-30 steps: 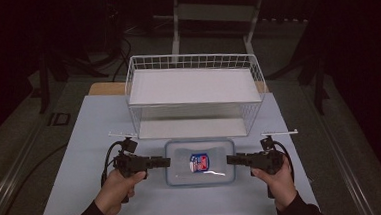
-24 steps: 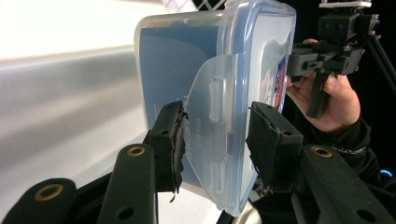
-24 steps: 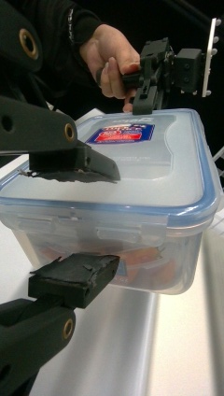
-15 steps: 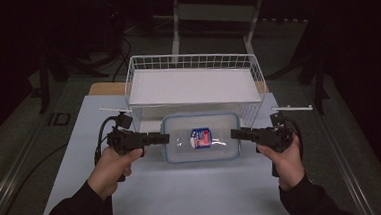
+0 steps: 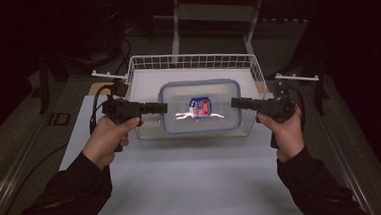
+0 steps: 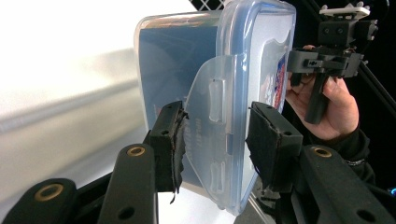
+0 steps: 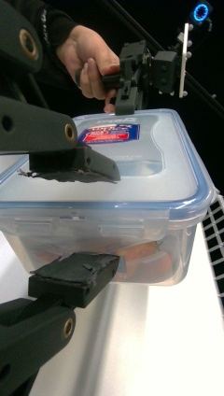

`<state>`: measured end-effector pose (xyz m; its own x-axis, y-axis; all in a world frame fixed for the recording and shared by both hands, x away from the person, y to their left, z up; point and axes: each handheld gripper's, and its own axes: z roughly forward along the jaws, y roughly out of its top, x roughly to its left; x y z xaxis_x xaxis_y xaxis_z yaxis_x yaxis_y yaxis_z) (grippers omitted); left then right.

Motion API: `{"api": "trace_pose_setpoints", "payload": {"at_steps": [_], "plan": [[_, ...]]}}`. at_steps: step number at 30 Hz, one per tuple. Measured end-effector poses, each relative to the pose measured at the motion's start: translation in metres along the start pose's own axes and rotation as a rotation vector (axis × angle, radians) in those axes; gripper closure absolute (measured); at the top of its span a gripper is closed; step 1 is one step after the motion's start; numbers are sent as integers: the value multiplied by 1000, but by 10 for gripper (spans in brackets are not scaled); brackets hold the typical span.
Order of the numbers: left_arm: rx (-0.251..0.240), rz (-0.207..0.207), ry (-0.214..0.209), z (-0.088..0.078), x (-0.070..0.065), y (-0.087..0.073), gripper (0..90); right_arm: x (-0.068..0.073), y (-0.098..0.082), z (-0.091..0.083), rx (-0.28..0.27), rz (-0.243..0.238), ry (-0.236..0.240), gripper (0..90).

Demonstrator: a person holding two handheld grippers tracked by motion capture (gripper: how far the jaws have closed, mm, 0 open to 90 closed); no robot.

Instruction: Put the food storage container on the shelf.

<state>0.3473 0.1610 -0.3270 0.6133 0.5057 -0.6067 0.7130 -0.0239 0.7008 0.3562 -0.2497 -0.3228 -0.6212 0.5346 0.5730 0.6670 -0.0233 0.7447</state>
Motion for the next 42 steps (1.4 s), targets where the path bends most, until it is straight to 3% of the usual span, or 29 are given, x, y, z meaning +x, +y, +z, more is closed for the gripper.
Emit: {"api": "trace_pose_setpoints", "payload": {"at_steps": [9, 22, 33, 42], "plan": [[-25, -11, 33, 5, 11, 32, 564, -11, 31, 12, -23, 27, -16, 532], [-30, -43, 74, 22, 34, 58, 558, -37, 53, 31, -30, 73, -46, 528], [-45, -65, 61, 28, 45, 67, 552, -45, 61, 37, -34, 101, -59, 518], [-69, -99, 55, 37, 56, 72, 509, -48, 64, 43, -47, 135, -106, 491]]}}
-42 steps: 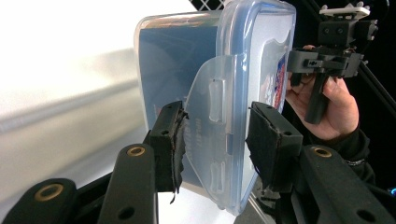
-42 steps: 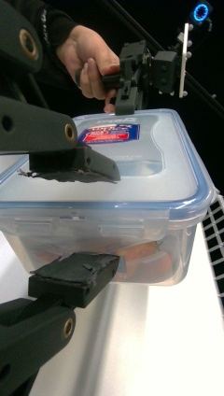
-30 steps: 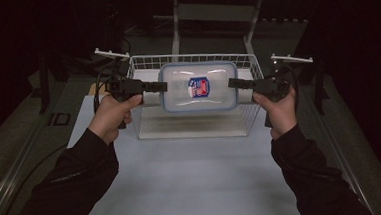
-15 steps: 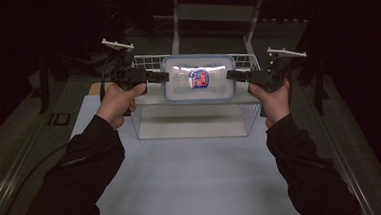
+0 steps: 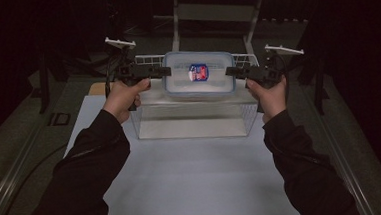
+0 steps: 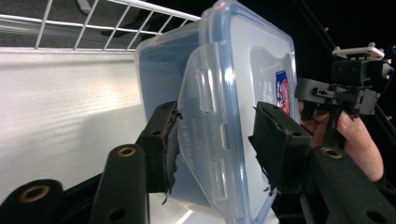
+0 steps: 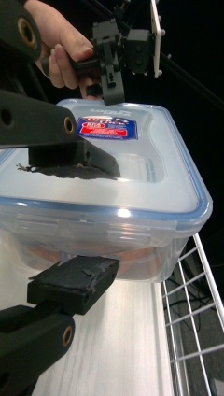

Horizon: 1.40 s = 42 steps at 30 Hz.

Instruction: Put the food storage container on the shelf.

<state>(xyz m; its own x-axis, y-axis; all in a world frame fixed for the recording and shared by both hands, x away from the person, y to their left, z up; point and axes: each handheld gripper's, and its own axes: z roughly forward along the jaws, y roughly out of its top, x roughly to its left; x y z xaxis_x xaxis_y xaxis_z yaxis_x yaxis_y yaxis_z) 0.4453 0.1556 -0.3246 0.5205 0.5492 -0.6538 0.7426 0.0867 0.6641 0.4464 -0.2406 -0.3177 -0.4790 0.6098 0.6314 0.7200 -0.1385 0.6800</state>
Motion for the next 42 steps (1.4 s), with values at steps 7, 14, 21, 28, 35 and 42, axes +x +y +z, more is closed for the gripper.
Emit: {"api": "trace_pose_setpoints", "payload": {"at_steps": [7, 14, 21, 28, 35, 42], "plan": [[-3, -37, 9, 8, 6, 4, 464, -4, 4, 5, 0, 31, -20, 484], [-13, -46, 58, 15, 11, 4, 433, -8, 11, 13, 11, 50, -65, 495], [-47, 1, 101, 12, 5, 5, 360, -4, 13, 12, -8, 12, -97, 410], [-148, 193, 66, -12, -16, -12, 225, 10, 9, -10, -73, -103, -75, 391], [-178, 312, 60, -24, -33, -36, 11, 33, -12, -23, -50, -240, -62, 354], [-189, 427, 68, -29, -47, -72, 10, 49, -40, -22, -25, -340, -42, 378]]}}
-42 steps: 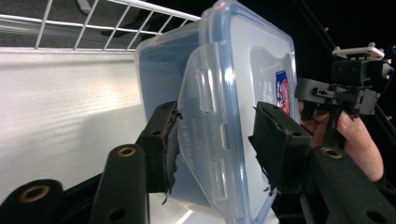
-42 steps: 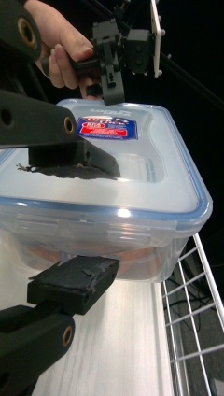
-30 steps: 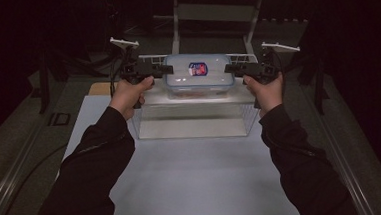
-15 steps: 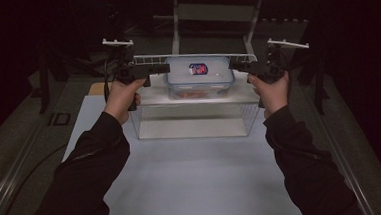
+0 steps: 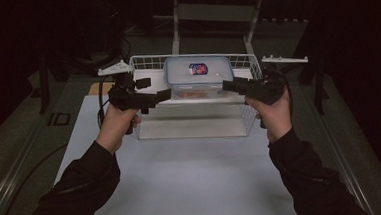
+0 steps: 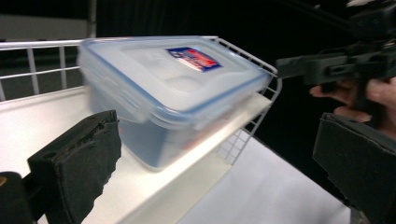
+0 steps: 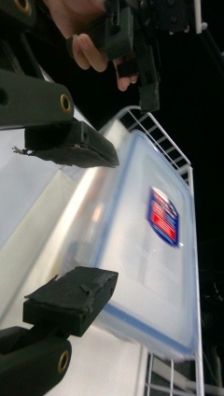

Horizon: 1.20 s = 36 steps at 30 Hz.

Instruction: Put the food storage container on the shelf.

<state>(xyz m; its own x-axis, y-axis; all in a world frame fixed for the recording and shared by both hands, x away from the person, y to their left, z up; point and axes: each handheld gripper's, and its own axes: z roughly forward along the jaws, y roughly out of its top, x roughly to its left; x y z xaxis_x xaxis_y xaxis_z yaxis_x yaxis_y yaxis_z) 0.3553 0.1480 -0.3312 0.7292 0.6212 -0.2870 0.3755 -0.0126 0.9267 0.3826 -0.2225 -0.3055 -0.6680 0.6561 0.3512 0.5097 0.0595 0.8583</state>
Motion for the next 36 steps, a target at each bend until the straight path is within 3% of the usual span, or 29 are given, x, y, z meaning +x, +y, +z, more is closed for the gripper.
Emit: {"api": "trace_pose_setpoints", "payload": {"at_steps": [6, 7, 8, 9, 10, 14, 20, 21, 27, 31, 36], "plan": [[-39, 72, -2, -9, -16, -19, 10, 7, -21, -1, -4, -24, 30, 359], [-38, 94, 0, -10, -19, -22, 10, 9, -30, 0, -8, -36, 40, 295], [-35, 120, 4, -12, -23, -26, 10, 9, -30, 0, -8, -36, 40, 295], [-42, 138, 2, -12, -27, -30, 10, 10, -40, 1, -8, -55, 98, 191], [-40, 149, -9, -13, -30, -35, 10, 10, -40, 1, -8, -55, 98, 191], [-16, 138, -76, -13, -36, -56, 10, 14, -67, 2, -3, -91, 138, 141], [17, 167, -89, -13, -43, -75, 10, 12, -94, 1, 9, -82, 124, 141], [26, 170, -92, -14, -46, -81, 10, 12, -103, -1, 6, -119, 108, 141], [39, 170, -125, -18, -52, -98, 10, 10, -128, -6, 8, -168, 106, 140], [68, 190, -134, -19, -56, -111, 10, 6, -145, -9, 22, -164, 114, 141], [86, 183, -141, -20, -56, -130, 10, 0, -167, -11, 58, -148, 107, 141]]}}
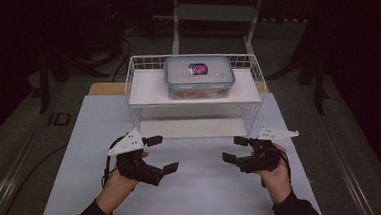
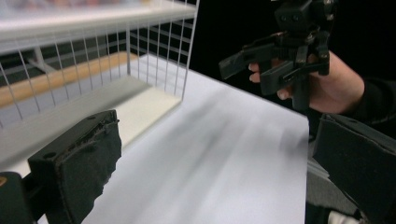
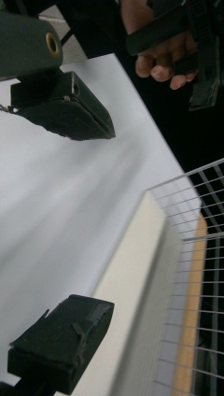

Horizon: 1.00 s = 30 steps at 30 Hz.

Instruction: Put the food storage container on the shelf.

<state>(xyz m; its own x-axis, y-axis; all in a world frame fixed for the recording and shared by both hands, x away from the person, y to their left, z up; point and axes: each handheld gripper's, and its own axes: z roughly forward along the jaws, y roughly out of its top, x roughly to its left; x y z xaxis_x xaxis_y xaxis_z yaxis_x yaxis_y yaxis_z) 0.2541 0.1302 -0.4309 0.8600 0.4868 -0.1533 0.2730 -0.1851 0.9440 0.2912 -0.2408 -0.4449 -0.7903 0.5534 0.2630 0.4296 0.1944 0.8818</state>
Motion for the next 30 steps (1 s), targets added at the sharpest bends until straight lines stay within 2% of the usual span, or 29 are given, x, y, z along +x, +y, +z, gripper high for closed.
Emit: {"api": "trace_pose_setpoints", "payload": {"at_steps": [4, 7, 10, 11, 14, 24, 30], "plan": [[13, -21, -5, 0, -1, -14, 10, -4, -14, -3, 8, 11, -14, 141], [12, -9, 6, -2, -2, -25, 10, -5, -24, -7, 22, -3, -37, 142], [10, -26, 6, -4, 0, -34, 11, -6, -30, -10, 28, -1, -45, 142], [7, -54, 5, -6, 2, -41, 11, -7, -34, -11, 32, 2, -46, 142], [23, -62, 20, -8, 3, -49, 11, -10, -45, -15, 52, 7, -54, 142], [66, -51, 34, -7, 4, -66, 10, -18, -68, -26, 77, 0, -101, 141], [64, -55, 44, -6, 7, -71, 10, -21, -77, -34, 86, 8, -120, 141]]}}
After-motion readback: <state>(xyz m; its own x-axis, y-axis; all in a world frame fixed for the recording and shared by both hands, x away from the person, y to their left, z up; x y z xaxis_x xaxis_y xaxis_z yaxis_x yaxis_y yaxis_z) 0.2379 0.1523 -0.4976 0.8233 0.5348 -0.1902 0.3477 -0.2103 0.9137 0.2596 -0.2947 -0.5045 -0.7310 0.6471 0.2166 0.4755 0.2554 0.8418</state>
